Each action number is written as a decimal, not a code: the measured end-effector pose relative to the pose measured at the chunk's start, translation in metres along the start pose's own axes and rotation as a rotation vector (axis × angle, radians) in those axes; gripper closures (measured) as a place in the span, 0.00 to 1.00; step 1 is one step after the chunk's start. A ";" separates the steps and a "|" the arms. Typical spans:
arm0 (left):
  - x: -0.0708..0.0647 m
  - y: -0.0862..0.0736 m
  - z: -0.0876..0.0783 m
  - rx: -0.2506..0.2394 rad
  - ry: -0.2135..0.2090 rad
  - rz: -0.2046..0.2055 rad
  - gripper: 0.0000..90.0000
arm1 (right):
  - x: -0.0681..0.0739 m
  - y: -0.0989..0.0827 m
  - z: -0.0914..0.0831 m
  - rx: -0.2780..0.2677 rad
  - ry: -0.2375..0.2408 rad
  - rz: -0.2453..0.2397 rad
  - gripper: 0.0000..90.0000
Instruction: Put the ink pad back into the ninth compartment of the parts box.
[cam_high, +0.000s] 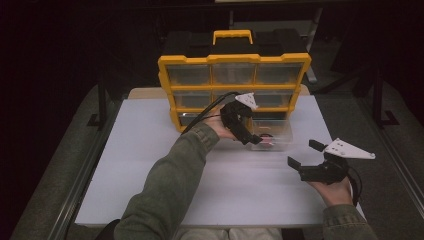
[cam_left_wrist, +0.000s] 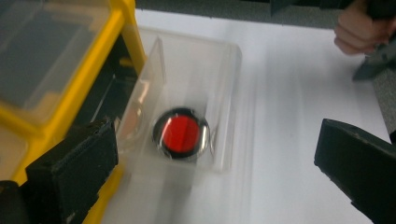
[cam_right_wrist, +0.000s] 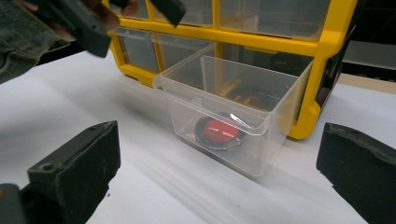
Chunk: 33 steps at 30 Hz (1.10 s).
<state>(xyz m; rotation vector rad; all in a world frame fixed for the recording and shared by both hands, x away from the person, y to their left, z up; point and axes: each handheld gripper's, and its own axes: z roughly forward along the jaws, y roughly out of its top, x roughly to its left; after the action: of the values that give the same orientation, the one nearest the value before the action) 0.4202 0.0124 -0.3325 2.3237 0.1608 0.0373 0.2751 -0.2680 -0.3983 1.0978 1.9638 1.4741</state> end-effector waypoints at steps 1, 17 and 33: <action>0.000 -0.004 -0.002 -0.003 0.005 -0.004 0.00 | 0.000 0.000 0.000 0.000 0.000 -0.001 0.00; -0.004 -0.046 -0.032 -0.048 0.067 -0.073 0.00 | 0.001 0.000 0.001 0.007 -0.003 -0.007 0.00; -0.009 -0.068 -0.061 -0.114 0.139 -0.110 0.00 | 0.001 0.000 0.002 0.012 -0.003 -0.011 0.00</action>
<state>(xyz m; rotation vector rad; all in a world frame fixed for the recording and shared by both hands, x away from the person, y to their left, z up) 0.3991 0.1018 -0.3397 2.1951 0.3472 0.1490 0.2760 -0.2655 -0.3989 1.0916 1.9758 1.4558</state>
